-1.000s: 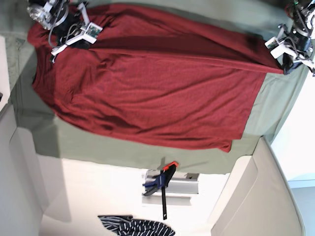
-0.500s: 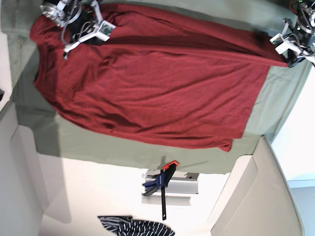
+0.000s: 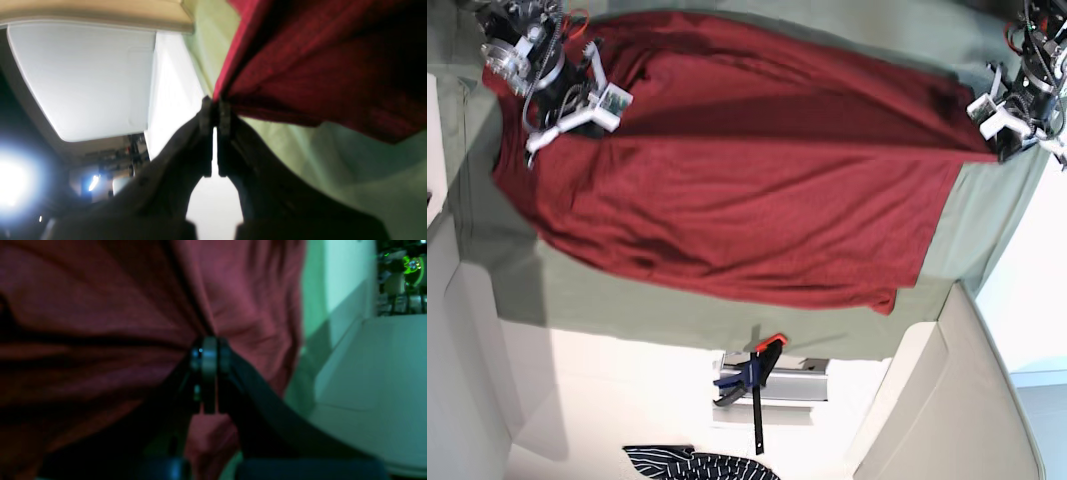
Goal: Fold the T-shirt properly
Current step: 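Pull the gripped shoulder edge taut between both grippers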
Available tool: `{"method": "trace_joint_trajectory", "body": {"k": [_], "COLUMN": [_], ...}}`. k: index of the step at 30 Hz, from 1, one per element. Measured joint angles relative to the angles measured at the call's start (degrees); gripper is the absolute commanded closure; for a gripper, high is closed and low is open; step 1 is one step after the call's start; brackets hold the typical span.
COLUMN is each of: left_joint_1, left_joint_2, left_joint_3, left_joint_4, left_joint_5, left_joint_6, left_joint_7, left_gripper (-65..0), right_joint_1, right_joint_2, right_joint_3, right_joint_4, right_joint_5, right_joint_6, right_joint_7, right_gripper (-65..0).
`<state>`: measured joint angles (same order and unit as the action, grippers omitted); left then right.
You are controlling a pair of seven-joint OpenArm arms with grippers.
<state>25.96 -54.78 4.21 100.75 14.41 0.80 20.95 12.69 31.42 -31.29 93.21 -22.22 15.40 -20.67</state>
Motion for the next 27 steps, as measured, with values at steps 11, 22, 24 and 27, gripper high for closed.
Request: {"method": "trace_joint_trajectory", "body": {"k": [11,22,24,27], "left_joint_1": [-5.66,-6.75,-6.78,-6.99], "left_joint_2": [0.04,0.04,0.04,0.07], "left_joint_3": [0.02,0.04,0.04,0.04], "left_joint_4": [0.0,-1.44,-2.27,-3.34], "left_joint_5": [-3.74,-3.82,-3.89,-4.02], "left_joint_6": [-1.68,-2.1,-2.16,-2.82], "left_joint_7": [-0.81,-0.85,-0.85,-1.01], "left_gripper": [0.0,0.0,0.0,0.0], "right_joint_1": [4.07,7.17,7.15,7.15], "right_joint_2": [-1.44,-5.01,-5.46,-5.7], "right_joint_3": [-0.11,-0.11,-0.11,-0.11], "right_joint_4": [-6.32,-11.37,-11.37,-11.37], "right_joint_5": [0.52,0.76,0.81,0.81], "right_joint_6": [0.02,0.02,0.02,0.02], "right_joint_7": [0.17,0.04,0.02,0.07], "right_gripper": [0.0,0.0,0.0,0.0]}}
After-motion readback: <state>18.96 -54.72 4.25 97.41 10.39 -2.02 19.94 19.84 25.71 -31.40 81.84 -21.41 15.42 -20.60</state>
